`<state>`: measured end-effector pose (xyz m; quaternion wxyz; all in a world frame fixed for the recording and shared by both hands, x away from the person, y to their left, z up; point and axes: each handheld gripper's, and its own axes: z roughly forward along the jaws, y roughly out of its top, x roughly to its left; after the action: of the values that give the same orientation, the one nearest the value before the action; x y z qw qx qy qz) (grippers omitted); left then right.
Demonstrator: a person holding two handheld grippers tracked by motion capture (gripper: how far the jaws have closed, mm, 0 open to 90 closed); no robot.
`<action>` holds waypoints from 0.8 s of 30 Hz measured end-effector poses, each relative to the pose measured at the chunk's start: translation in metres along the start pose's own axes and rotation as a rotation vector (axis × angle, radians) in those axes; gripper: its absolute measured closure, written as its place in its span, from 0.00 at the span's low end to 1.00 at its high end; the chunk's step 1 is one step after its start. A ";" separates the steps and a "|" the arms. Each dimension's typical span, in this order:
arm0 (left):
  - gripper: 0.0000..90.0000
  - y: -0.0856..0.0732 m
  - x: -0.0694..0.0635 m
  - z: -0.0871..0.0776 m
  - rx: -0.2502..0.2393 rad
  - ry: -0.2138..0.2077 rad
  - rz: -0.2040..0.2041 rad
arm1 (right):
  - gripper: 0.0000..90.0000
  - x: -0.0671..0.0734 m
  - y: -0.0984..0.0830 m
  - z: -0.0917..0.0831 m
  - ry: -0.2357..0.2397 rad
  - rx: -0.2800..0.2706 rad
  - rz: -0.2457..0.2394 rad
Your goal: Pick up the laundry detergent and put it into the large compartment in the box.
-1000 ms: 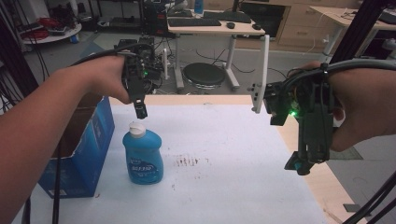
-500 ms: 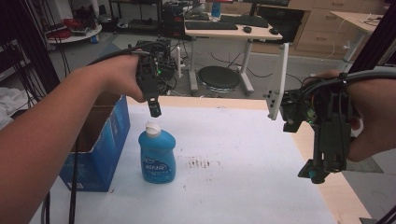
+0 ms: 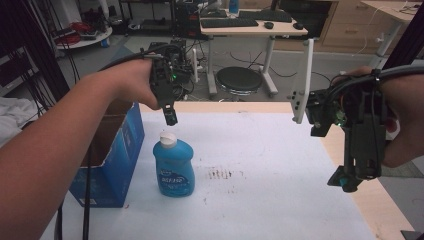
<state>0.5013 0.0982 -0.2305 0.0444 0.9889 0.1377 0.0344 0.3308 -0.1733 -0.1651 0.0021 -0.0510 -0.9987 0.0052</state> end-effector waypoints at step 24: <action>0.02 0.000 -0.007 -0.017 -0.034 -0.003 -0.003 | 0.01 0.005 -0.006 0.000 -0.025 0.005 0.002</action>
<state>0.4929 0.0976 -0.2142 0.0614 0.9878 0.1386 0.0353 0.3252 -0.1790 -0.1647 -0.0104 -0.0517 -0.9986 0.0086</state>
